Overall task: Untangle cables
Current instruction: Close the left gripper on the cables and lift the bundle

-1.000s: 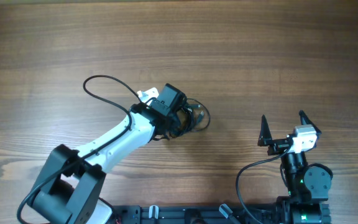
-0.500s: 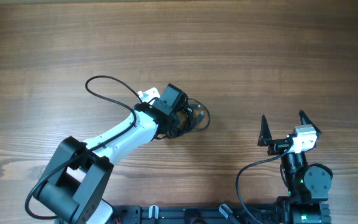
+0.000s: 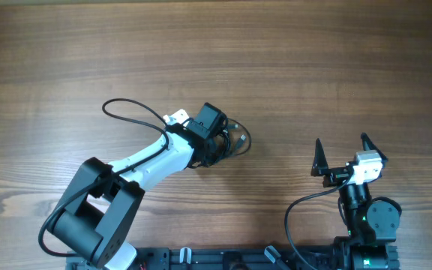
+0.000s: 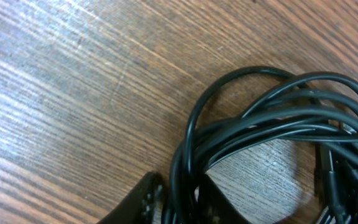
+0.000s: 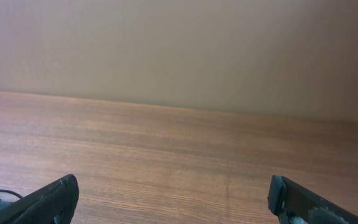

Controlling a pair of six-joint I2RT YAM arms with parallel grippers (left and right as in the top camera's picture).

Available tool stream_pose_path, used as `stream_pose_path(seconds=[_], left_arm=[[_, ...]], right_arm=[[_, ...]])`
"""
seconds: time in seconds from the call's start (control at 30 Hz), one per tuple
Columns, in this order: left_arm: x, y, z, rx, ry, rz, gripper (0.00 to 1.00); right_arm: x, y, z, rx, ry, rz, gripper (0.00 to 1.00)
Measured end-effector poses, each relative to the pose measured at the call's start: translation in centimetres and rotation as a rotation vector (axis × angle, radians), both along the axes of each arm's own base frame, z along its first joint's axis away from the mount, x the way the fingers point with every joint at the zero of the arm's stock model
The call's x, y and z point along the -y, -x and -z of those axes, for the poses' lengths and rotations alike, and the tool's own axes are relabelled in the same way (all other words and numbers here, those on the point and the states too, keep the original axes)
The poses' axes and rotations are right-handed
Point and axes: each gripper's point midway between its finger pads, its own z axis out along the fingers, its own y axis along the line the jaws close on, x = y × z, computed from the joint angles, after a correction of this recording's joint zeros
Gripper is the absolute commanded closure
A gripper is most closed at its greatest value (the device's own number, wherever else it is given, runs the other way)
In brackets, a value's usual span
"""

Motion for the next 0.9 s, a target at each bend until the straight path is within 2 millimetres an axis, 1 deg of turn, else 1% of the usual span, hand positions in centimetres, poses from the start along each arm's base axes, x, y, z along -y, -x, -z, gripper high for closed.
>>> stream_pose_path(seconds=[0.17, 0.2, 0.23, 0.3, 0.37, 0.4, 0.43, 0.47, 0.53, 0.6, 0.63, 0.67, 0.77, 0.9], left_arm=[[-0.4, 0.1, -0.1, -0.005, -0.014, -0.004, 0.96], [-0.8, 0.5, -0.2, -0.021, -0.025, -0.008, 0.96], [-1.7, 1.1, -0.3, -0.052, -0.046, -0.019, 0.96], [-3.1, 1.7, -1.4, -0.072, -0.059, -0.048, 0.96], [-4.3, 1.7, -3.8, -0.040, -0.039, -0.082, 0.96], [-4.7, 1.6, -5.6, 0.000, -0.014, -0.094, 0.96], [-4.7, 1.5, -7.4, 0.042, 0.011, -0.089, 0.96], [-4.6, 1.5, -8.5, 0.073, 0.026, -0.073, 0.96], [-4.4, 1.8, -11.4, 0.148, 0.055, -0.016, 0.96], [-4.4, 2.6, -13.6, 0.199, 0.071, 0.033, 0.96], [-4.5, 3.1, -14.4, 0.215, 0.072, 0.050, 0.96], [-4.7, 3.5, -14.8, 0.224, 0.070, 0.059, 0.96], [-5.7, 4.3, -15.4, 0.229, 0.045, 0.063, 0.96], [-6.4, 5.0, -15.1, 0.202, 0.007, 0.071, 0.96]], right_arm=[[0.0, 0.0, 0.0, 0.000, 0.000, 0.000, 0.00], [0.0, 0.0, 0.0, 0.000, 0.000, 0.000, 0.00], [0.0, 0.0, 0.0, 0.000, 0.000, 0.000, 0.00], [0.0, 0.0, 0.0, 0.000, 0.000, 0.000, 0.00], [0.0, 0.0, 0.0, 0.000, 0.000, 0.000, 0.00], [0.0, 0.0, 0.0, 0.000, 0.000, 0.000, 0.00], [0.0, 0.0, 0.0, 0.000, 0.000, 0.000, 0.00], [0.0, 0.0, 0.0, 0.000, 0.000, 0.000, 0.00], [0.0, 0.0, 0.0, 0.000, 0.000, 0.000, 0.00], [0.0, 0.0, 0.0, 0.000, 0.000, 0.000, 0.00], [0.0, 0.0, 0.0, 0.000, 0.000, 0.000, 0.00], [0.0, 0.0, 0.0, 0.000, 0.000, 0.000, 0.00], [0.0, 0.0, 0.0, 0.000, 0.000, 0.000, 0.00], [0.0, 0.0, 0.0, 0.000, 0.000, 0.000, 0.00]])
